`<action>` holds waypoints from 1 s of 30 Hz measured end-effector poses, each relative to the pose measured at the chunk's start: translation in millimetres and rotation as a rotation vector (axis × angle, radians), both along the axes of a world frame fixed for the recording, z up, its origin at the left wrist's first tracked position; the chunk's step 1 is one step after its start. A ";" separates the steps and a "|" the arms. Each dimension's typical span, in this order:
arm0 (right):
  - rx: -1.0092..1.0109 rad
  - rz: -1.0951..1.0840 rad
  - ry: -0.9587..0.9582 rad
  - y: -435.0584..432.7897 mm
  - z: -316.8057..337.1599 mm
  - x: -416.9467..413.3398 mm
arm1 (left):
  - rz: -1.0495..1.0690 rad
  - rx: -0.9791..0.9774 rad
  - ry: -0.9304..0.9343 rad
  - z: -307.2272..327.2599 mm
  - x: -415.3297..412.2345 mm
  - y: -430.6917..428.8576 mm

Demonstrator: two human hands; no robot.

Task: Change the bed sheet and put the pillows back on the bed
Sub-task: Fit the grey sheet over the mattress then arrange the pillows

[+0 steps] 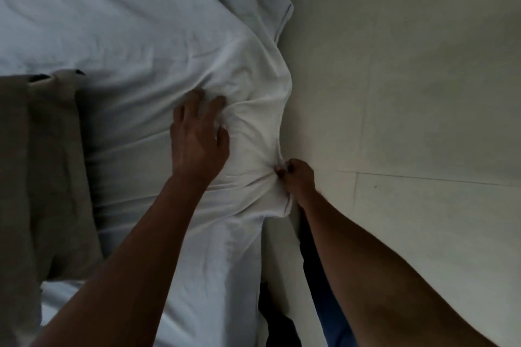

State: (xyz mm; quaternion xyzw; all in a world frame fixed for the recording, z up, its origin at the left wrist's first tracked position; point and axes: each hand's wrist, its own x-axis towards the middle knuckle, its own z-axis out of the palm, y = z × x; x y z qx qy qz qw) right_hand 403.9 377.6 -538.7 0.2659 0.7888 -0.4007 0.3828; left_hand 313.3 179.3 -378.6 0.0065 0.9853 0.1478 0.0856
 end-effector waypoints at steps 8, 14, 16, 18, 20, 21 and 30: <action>-0.019 -0.053 -0.013 19.1 68.5 -98.1 | -0.032 -0.023 -0.288 34.4 -36.9 2.0; -0.043 0.073 0.139 29.0 131.5 -191.4 | 0.186 0.012 -0.404 69.2 -76.7 11.6; -0.029 0.170 0.213 29.0 140.9 -225.3 | 0.276 0.024 -0.381 72.5 -105.6 14.0; -0.003 0.231 0.322 25.5 143.8 -264.5 | 0.367 0.049 -0.285 69.5 -147.8 14.3; 0.023 0.264 0.425 17.0 138.0 -303.5 | 0.450 0.099 -0.209 57.4 -195.8 14.8; 0.039 0.294 0.470 11.4 132.1 -323.9 | 0.490 0.110 -0.201 51.1 -220.0 16.8; 0.319 0.426 0.298 58.2 84.7 -420.4 | 0.195 0.194 -0.232 30.2 -282.6 77.1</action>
